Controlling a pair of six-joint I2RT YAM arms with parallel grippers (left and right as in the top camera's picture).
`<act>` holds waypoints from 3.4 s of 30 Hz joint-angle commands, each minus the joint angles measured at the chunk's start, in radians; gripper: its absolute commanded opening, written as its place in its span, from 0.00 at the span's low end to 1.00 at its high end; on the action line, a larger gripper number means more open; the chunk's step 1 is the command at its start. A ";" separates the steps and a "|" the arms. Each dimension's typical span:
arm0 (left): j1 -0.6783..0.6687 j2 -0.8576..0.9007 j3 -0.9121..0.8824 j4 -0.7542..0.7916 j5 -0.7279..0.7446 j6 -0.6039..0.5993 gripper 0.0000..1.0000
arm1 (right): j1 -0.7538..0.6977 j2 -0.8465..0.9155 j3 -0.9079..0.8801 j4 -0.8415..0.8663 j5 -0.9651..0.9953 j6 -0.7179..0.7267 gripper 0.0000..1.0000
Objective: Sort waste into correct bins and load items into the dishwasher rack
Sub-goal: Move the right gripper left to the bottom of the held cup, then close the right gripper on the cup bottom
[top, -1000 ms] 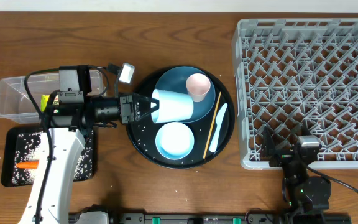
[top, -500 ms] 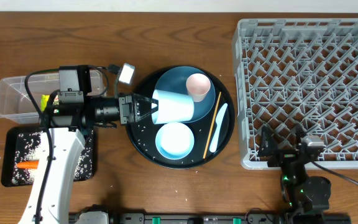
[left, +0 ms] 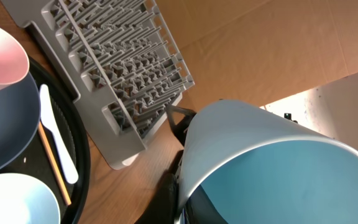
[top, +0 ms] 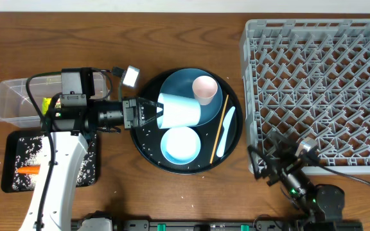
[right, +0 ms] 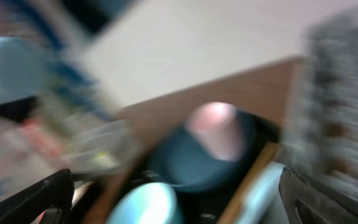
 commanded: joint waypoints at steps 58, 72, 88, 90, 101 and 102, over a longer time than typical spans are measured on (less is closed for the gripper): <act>-0.175 0.002 0.003 -0.006 0.022 0.058 0.07 | 0.202 1.044 0.292 1.090 -0.551 0.101 0.99; -0.175 0.002 0.003 -0.006 0.022 0.058 0.07 | 0.241 1.104 0.293 1.232 -0.465 0.088 0.99; -0.175 0.002 0.003 -0.014 0.022 0.058 0.07 | 0.272 1.192 0.344 1.313 -0.443 0.064 0.99; -0.175 0.002 0.003 -0.014 0.022 0.058 0.07 | 0.294 1.205 0.364 1.313 -0.443 0.064 0.99; -0.175 0.002 0.003 -0.014 0.026 0.058 0.07 | 0.327 1.282 0.400 1.314 -0.443 0.064 0.99; -0.175 0.002 0.003 -0.014 0.026 0.058 0.07 | 0.328 1.288 0.404 1.314 -0.443 0.064 0.99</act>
